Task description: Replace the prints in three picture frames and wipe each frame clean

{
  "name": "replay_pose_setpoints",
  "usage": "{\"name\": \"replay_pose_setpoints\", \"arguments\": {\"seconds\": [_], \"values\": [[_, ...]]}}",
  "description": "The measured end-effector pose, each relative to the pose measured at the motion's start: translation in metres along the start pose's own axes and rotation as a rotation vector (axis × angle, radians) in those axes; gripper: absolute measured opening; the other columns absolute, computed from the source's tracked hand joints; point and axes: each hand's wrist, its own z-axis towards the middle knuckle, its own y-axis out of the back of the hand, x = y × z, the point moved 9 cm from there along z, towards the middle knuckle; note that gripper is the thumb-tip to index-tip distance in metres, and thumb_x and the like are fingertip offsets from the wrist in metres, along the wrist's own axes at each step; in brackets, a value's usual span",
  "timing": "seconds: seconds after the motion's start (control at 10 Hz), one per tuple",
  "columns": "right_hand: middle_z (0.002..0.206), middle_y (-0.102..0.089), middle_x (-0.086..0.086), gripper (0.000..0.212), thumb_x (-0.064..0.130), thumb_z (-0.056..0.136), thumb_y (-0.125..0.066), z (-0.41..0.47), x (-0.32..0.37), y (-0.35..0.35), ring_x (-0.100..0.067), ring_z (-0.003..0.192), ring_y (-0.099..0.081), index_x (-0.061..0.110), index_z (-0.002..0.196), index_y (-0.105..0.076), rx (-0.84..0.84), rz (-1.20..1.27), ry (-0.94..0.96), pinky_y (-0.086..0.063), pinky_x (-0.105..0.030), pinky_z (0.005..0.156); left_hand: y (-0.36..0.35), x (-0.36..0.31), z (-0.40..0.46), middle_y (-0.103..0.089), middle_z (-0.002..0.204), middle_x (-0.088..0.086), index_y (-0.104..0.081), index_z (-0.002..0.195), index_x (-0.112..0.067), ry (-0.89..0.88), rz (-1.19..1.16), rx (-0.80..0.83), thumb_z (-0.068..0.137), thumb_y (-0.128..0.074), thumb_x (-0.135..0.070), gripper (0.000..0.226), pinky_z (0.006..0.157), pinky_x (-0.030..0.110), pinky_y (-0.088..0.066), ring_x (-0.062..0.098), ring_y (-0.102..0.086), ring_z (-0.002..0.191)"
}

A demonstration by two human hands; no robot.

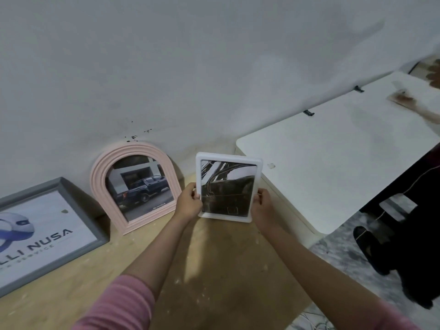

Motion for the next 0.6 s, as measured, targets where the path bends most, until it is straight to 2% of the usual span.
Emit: {"name": "replay_pose_setpoints", "arguments": {"seconds": [0.1, 0.2, 0.3, 0.4, 0.5, 0.6], "values": [[0.102, -0.059, -0.008, 0.022, 0.017, 0.1, -0.034, -0.002, -0.002, -0.004, -0.016, 0.088, -0.059, 0.011, 0.114, -0.05, -0.004, 0.035, -0.014, -0.053, -0.027, 0.071, 0.001, 0.003, -0.003, -0.061, 0.105, 0.011, -0.051, 0.122, -0.009, 0.053, -0.018, -0.026, 0.093, -0.045, -0.002, 0.03, 0.066, 0.027, -0.048, 0.021, -0.059, 0.081], [0.097, -0.059, -0.008, 0.019, 0.021, 0.1, -0.037, -0.006, -0.002, -0.005, -0.018, 0.084, -0.059, 0.013, 0.112, -0.05, -0.035, 0.055, -0.02, -0.053, -0.03, 0.069, 0.003, 0.007, -0.008, -0.059, 0.108, 0.007, -0.047, 0.128, -0.008, 0.084, -0.029, -0.053, 0.095, -0.047, -0.009, 0.033, 0.065, 0.023, -0.041, 0.015, -0.054, 0.077], [0.093, -0.058, -0.009, 0.017, 0.02, 0.096, -0.046, -0.012, 0.002, -0.005, -0.019, 0.079, -0.057, 0.014, 0.111, -0.05, -0.058, 0.056, -0.006, -0.049, -0.027, 0.063, 0.007, 0.01, -0.015, -0.057, 0.118, 0.01, -0.043, 0.133, -0.008, 0.104, -0.032, -0.062, 0.095, -0.05, -0.015, 0.04, 0.073, 0.024, -0.04, 0.016, -0.052, 0.087], [0.096, -0.059, -0.007, 0.023, 0.02, 0.093, -0.051, -0.011, 0.006, -0.006, -0.021, 0.085, -0.06, 0.013, 0.115, -0.051, -0.076, 0.038, 0.004, -0.055, -0.033, 0.07, 0.008, 0.012, -0.018, -0.056, 0.123, 0.01, -0.042, 0.135, -0.009, 0.133, -0.07, -0.065, 0.094, -0.051, -0.019, 0.043, 0.074, 0.025, -0.043, 0.016, -0.053, 0.089], [0.099, -0.059, -0.008, 0.03, 0.023, 0.09, -0.054, -0.019, 0.01, -0.005, -0.023, 0.085, -0.061, 0.01, 0.117, -0.051, -0.101, 0.024, -0.017, -0.057, -0.037, 0.072, 0.017, 0.01, -0.029, -0.057, 0.115, 0.007, -0.043, 0.133, -0.008, 0.147, -0.103, -0.095, 0.093, -0.054, -0.022, 0.045, 0.084, 0.026, -0.041, 0.018, -0.052, 0.093], [0.109, -0.055, -0.01, 0.043, 0.024, 0.09, -0.056, -0.028, 0.012, 0.0, -0.023, 0.091, -0.056, 0.003, 0.125, -0.045, -0.177, 0.059, -0.069, -0.051, -0.035, 0.082, 0.025, 0.01, -0.042, -0.057, 0.108, 0.004, -0.044, 0.132, -0.007, 0.148, -0.125, -0.144, 0.092, -0.056, -0.025, 0.045, 0.088, 0.029, -0.043, 0.022, -0.057, 0.096]]}}
